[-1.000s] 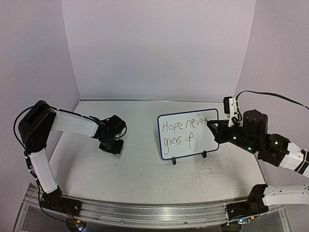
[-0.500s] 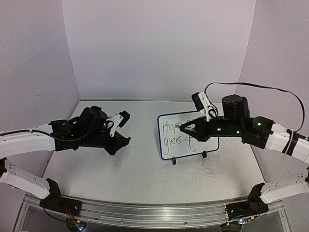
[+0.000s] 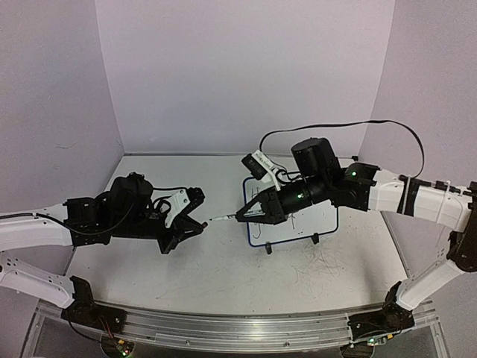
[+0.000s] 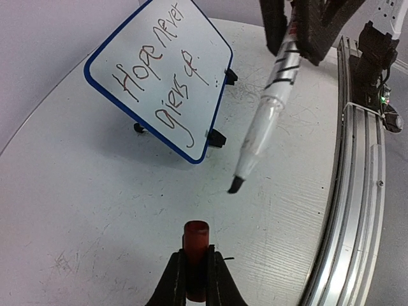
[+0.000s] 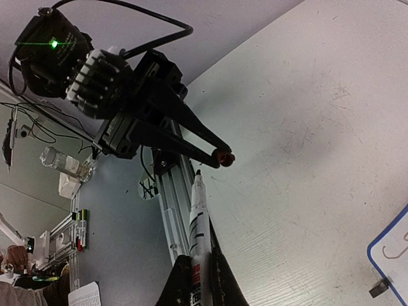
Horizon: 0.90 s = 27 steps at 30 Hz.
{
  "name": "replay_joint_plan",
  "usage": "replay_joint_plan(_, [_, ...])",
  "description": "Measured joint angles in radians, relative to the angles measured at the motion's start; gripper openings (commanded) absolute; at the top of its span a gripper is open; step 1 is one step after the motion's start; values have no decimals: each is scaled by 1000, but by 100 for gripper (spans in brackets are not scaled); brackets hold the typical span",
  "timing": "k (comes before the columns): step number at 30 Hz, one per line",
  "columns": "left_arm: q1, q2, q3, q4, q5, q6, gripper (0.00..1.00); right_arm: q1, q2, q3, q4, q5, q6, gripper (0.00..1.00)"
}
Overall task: Write a sentence on the whiteboard
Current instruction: Insert the whiteboard marker without the cap into the pen cap.
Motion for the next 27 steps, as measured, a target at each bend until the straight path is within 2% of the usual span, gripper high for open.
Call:
replay_joint_plan(9, [-20,-14,0,2,0,62,0,6,92,62,-28,-6,-1,0])
replay_joint_plan(27, [-28,-23,0,-27,-2,110,0,32,160,128,-81,-12,-37,0])
